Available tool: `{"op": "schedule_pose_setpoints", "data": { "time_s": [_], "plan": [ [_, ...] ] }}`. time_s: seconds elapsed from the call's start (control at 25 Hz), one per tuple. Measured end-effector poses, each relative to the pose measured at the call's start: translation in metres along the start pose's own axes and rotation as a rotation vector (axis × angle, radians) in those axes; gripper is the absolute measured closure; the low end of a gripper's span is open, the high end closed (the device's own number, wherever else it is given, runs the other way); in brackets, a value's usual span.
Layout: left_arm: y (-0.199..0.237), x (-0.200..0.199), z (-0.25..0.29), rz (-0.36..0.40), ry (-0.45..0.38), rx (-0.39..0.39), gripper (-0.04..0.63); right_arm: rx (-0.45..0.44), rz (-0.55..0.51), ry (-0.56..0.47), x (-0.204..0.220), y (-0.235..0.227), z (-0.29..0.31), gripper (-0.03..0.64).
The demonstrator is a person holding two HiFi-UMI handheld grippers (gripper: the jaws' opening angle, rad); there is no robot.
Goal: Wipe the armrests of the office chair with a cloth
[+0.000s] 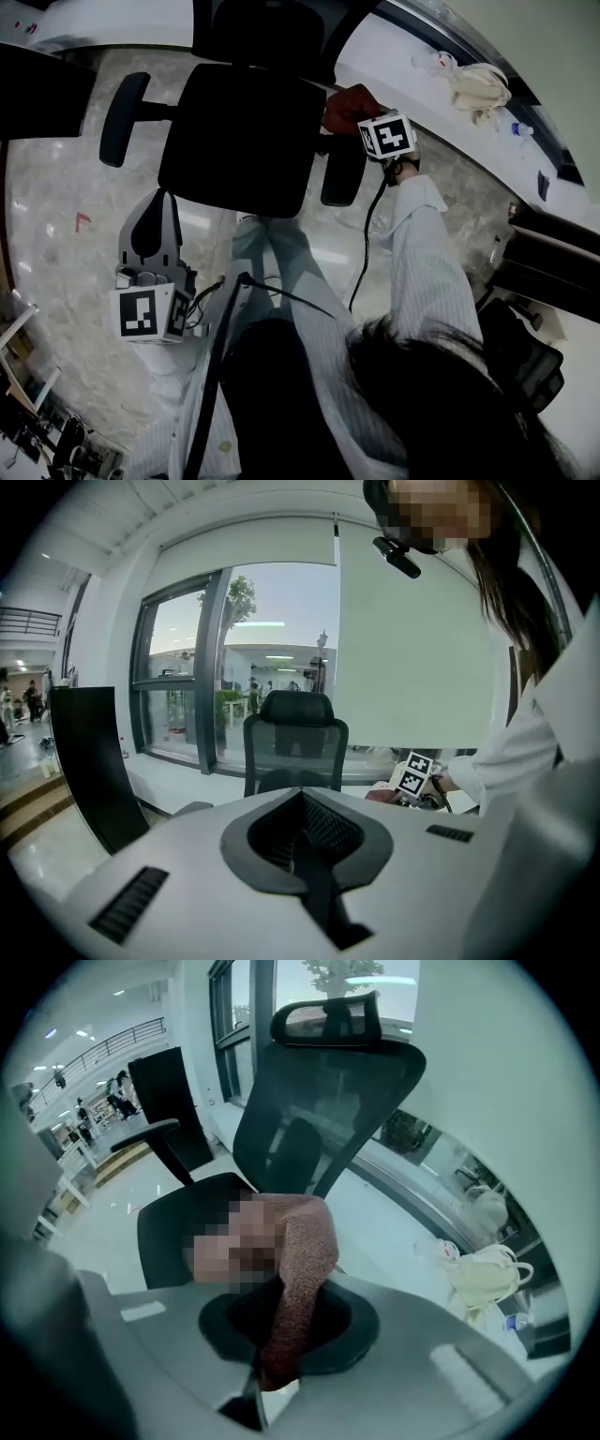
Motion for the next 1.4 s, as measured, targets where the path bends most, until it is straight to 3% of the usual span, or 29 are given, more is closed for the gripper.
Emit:
{"op": "schedule_pose_setpoints", "data": {
  "time_s": [0.24,0.6,0.8,1.0,1.16,1.4],
  "plan": [
    [-0.020,-0.008,0.001,0.007,-0.023,0.053,0.592,-0.124,-0.148,0.025,0.040,0.067,-0.044,0.584],
    [-0.050,-0.015,-0.008,0.033,-0.052,0.126,0.591,-0.203,-0.189,-0.033,0.106,0.161,-0.108,0.584],
    [-0.060,-0.017,-0.014,0.037,-0.062,0.139,0.592,-0.207,-0.107,-0.060,0.120,0.172,-0.113,0.584],
    [-0.073,-0.028,-0.030,0.049,-0.102,0.178,0.592,-0.172,0.053,-0.291,0.095,0.158,-0.155,0.584],
    [-0.091,-0.046,-0.043,0.078,-0.159,0.245,0.592,-0.120,0.071,-0.530,0.053,0.156,-0.233,0.584],
    [-0.109,-0.083,-0.064,0.100,-0.254,0.279,0.592,-0.055,0.152,-0.866,0.014,0.147,-0.348,0.584]
  ]
}}
Point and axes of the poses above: the fingertips, and each gripper's own axes: z forward along the fingers, y to its left, x out of its underside, the point moved 4 cm from there along -z, backward along the fingers, and after that the axes turned 8 degrees about -z, right-handed, at the moved point
